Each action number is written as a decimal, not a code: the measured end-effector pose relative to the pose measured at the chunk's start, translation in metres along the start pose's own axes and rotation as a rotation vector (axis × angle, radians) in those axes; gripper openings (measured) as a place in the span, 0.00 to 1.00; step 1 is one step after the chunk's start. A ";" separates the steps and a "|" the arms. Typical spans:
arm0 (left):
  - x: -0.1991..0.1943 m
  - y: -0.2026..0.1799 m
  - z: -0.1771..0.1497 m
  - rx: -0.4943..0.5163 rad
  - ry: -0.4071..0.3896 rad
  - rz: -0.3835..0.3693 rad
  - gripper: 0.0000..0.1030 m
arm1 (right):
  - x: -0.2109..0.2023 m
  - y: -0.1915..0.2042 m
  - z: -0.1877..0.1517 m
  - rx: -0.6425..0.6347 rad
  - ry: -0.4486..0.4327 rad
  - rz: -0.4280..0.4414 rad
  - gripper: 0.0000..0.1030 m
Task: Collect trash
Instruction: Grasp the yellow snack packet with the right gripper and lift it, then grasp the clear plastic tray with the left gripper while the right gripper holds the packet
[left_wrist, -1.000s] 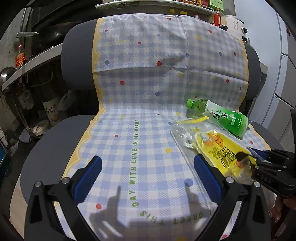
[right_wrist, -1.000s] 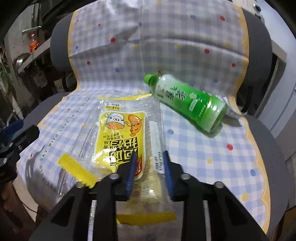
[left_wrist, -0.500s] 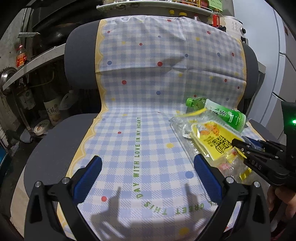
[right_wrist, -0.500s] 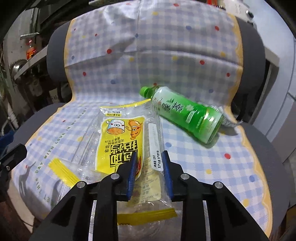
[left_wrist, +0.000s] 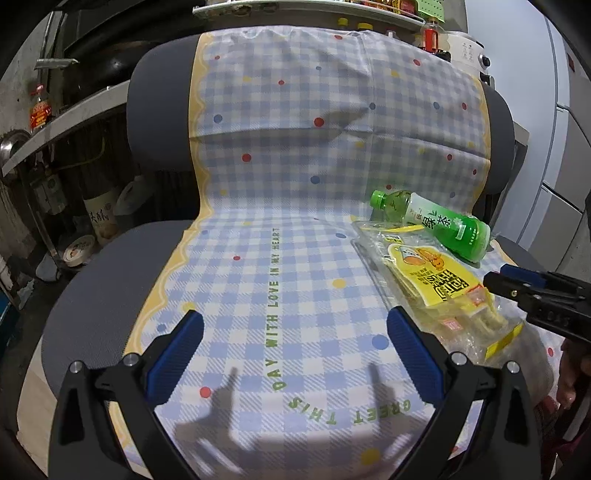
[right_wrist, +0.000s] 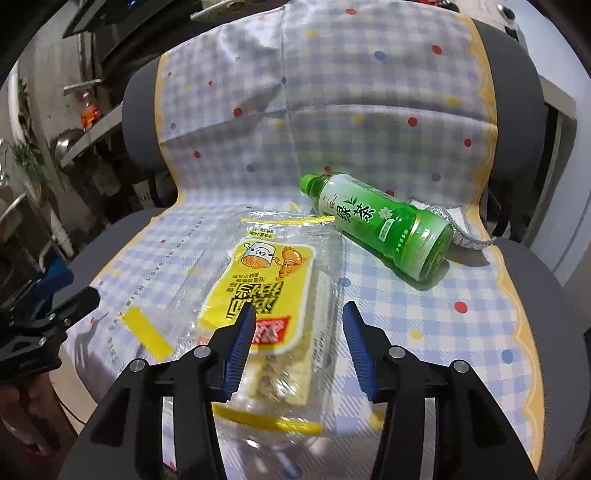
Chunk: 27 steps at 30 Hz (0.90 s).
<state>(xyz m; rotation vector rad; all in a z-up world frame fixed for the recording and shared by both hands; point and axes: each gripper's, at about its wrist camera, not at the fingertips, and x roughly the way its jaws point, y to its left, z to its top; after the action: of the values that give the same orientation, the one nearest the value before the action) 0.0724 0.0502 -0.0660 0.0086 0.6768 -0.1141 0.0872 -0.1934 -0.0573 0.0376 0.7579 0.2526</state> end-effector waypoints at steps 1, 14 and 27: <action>0.001 0.000 0.000 -0.002 0.003 -0.004 0.94 | 0.000 0.002 0.000 -0.006 0.001 -0.008 0.49; 0.003 -0.002 -0.003 0.003 0.012 -0.012 0.94 | 0.051 0.034 -0.003 -0.087 0.199 -0.129 0.26; -0.007 -0.030 0.006 0.059 -0.016 -0.047 0.92 | -0.055 0.006 0.037 0.035 -0.163 -0.136 0.02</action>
<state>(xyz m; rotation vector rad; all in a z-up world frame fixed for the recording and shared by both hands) 0.0678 0.0209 -0.0560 0.0487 0.6580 -0.1787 0.0728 -0.1989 0.0072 0.0391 0.5997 0.1057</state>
